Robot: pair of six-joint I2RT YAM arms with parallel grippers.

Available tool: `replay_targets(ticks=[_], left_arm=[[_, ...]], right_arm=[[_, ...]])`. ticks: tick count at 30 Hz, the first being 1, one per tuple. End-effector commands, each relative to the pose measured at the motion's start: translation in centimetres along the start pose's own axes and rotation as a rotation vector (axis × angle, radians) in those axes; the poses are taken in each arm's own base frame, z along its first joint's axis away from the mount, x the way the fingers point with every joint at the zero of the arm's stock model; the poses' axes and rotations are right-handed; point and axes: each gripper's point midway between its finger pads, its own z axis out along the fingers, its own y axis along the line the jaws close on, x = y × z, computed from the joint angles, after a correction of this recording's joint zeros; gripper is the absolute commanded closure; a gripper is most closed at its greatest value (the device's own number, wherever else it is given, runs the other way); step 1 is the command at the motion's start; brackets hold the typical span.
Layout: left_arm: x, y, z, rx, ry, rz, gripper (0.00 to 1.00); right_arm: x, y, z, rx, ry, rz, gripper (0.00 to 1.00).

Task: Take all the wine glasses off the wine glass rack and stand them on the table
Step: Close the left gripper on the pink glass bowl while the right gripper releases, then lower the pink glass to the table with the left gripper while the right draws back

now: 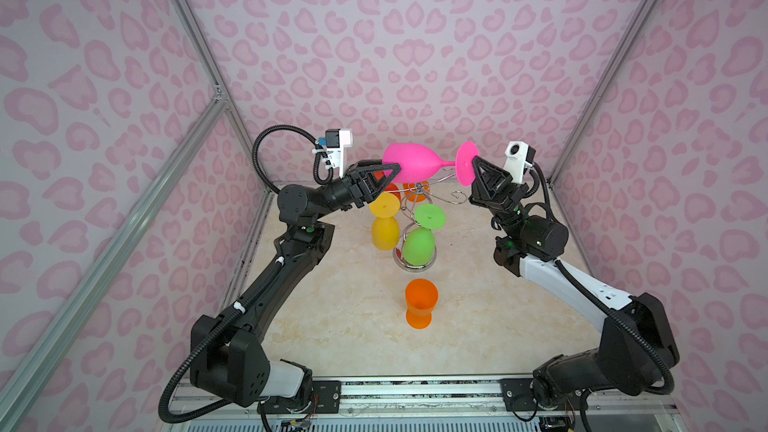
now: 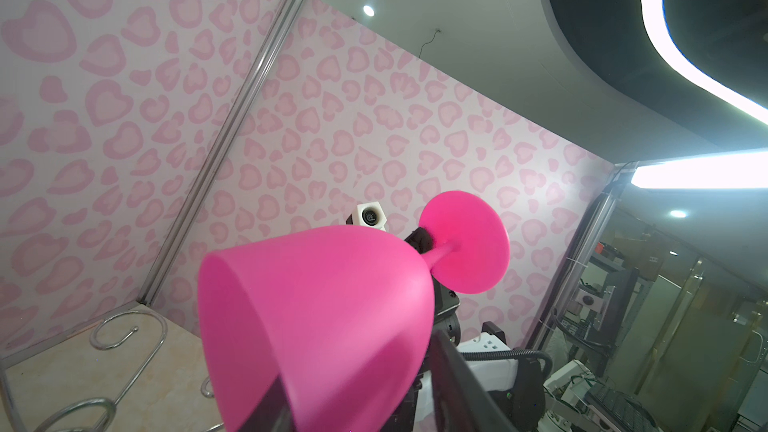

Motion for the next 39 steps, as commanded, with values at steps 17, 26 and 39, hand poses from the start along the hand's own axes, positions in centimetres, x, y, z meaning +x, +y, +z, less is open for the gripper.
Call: replay_targets(ticks=[17, 26, 39], left_arm=[[-0.7, -8.9, -1.7, 0.107, 0.004, 0.188, 0.98], [2.0, -11.6, -5.1, -0.147, 0.130, 0.288, 0.98], [9.6, -11.1, -15.0, -0.659, 0.443, 0.170, 0.98]], right_arm=[[-3.9, -3.9, -3.8, 0.139, -0.065, -0.050, 0.56], [-7.7, -4.2, -8.9, 0.384, -0.127, -0.214, 0.52], [-8.9, -5.1, -17.7, 1.201, -0.050, -0.636, 0.54]])
